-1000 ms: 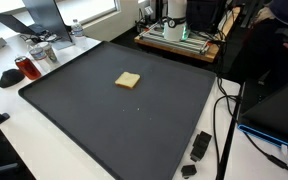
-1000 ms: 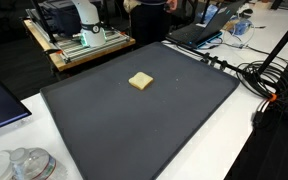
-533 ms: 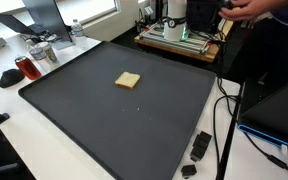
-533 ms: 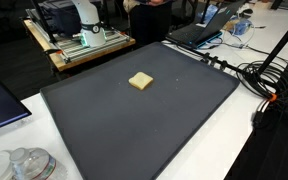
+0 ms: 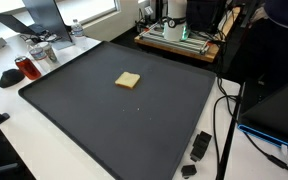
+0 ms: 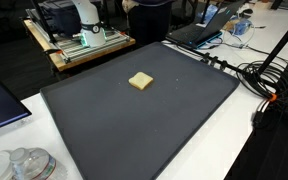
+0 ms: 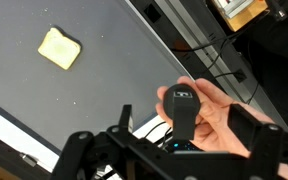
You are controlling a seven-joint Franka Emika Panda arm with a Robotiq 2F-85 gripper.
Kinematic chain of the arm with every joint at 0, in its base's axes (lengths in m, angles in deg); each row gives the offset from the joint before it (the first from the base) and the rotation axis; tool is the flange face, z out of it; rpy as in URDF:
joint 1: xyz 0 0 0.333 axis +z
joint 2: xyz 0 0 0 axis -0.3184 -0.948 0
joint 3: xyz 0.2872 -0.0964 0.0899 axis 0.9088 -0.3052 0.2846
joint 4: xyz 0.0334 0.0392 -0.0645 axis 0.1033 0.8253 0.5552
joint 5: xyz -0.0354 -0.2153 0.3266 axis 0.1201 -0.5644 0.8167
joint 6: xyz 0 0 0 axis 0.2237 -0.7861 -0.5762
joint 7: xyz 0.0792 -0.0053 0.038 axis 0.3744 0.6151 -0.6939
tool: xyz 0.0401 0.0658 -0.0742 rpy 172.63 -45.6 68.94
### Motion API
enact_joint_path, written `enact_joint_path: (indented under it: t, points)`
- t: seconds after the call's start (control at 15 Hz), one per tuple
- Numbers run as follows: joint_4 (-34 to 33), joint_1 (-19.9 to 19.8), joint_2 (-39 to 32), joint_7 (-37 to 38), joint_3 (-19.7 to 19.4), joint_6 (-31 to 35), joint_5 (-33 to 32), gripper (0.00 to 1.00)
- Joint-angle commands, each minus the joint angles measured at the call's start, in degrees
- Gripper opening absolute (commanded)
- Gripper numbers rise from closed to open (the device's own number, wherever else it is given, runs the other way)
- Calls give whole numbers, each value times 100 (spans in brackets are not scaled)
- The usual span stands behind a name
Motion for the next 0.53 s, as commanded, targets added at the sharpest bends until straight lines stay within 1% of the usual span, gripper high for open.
enact_joint_path:
  t: [0.0, 0.2, 0.27, 0.33, 0.4, 0.47]
  points:
    - [-163, 69, -166, -130, -45, 31, -98, 77]
    - [-186, 70, -203, -158, -38, 17, -102, 60]
    - [-189, 66, -207, -165, -39, 6, -110, 57]
    - [-191, 67, -213, -174, -41, 6, -111, 53]
    - [-197, 67, -224, -179, -40, 0, -114, 48]
    - [-202, 65, -231, -182, -38, -5, -120, 39]
